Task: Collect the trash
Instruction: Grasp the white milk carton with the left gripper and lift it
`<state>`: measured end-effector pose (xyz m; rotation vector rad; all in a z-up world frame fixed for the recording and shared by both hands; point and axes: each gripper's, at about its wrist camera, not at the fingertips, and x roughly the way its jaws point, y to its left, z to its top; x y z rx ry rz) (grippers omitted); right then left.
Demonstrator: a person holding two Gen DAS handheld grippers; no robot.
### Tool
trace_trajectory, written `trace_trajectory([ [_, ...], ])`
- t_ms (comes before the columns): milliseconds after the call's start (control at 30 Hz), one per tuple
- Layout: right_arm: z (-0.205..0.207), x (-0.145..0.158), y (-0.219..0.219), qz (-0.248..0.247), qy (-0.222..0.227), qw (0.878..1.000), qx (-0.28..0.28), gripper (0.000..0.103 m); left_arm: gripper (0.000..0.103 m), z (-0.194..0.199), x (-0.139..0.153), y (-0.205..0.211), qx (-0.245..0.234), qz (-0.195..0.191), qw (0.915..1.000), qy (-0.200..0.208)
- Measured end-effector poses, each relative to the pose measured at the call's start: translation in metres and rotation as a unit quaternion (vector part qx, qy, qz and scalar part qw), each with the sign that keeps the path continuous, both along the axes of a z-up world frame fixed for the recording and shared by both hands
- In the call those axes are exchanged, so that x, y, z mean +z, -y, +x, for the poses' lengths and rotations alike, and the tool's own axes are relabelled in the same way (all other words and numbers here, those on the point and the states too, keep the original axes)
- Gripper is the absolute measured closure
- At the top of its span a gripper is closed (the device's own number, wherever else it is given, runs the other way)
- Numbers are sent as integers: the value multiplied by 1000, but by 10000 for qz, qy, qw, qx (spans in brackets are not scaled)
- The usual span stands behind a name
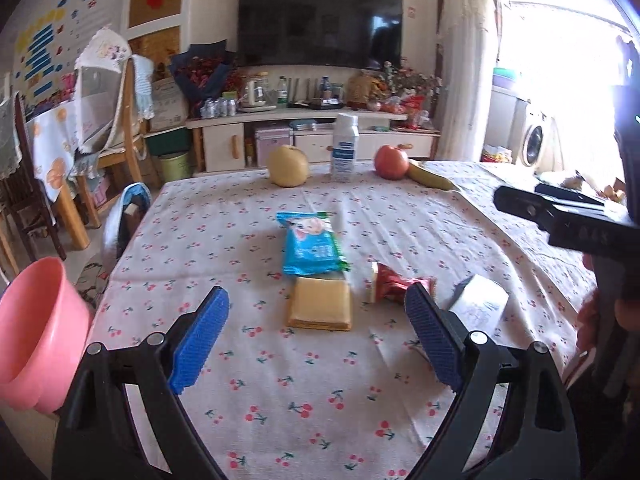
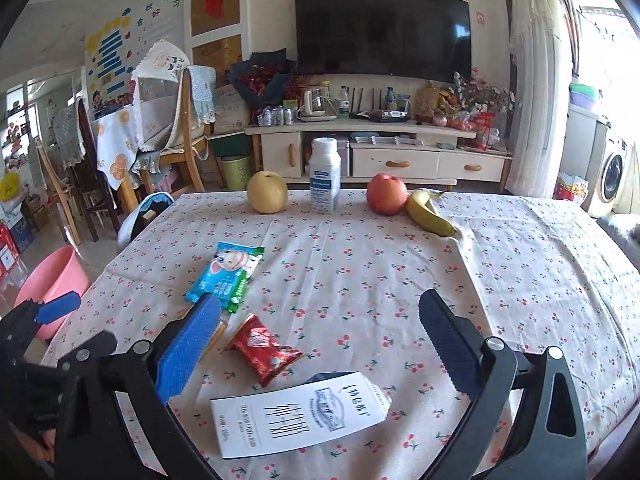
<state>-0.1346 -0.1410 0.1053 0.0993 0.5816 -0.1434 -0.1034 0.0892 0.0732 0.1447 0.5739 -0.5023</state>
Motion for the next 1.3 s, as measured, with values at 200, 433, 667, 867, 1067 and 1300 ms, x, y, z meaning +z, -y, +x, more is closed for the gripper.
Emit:
trace_trajectory([
  [200, -1, 0, 46, 406, -149, 9984, -361, 5, 13, -16, -12, 54, -1100, 406, 9931, -27],
  [433, 7, -4, 61, 623, -437, 9968, -249, 5, 13, -13, -36, 104, -1723, 1019, 9795, -225],
  [667, 14, -13, 77, 894, -643, 9935, -272, 5, 13, -2, -56, 128, -1902, 1301, 9720, -455],
  [867, 17, -14, 85, 1180, -674, 9904, -272, 5, 13, 1, -67, 144, -2088, 1565, 9637, -561],
  [1067, 22, -18, 86, 1300, -806, 9879, -254, 5, 20, 2, -72, 152, -2107, 1704, 9608, -590],
  [1300, 28, -25, 87, 1499, -956, 9838, -233, 5, 38, 5, -74, 153, -2073, 1712, 9608, -674],
])
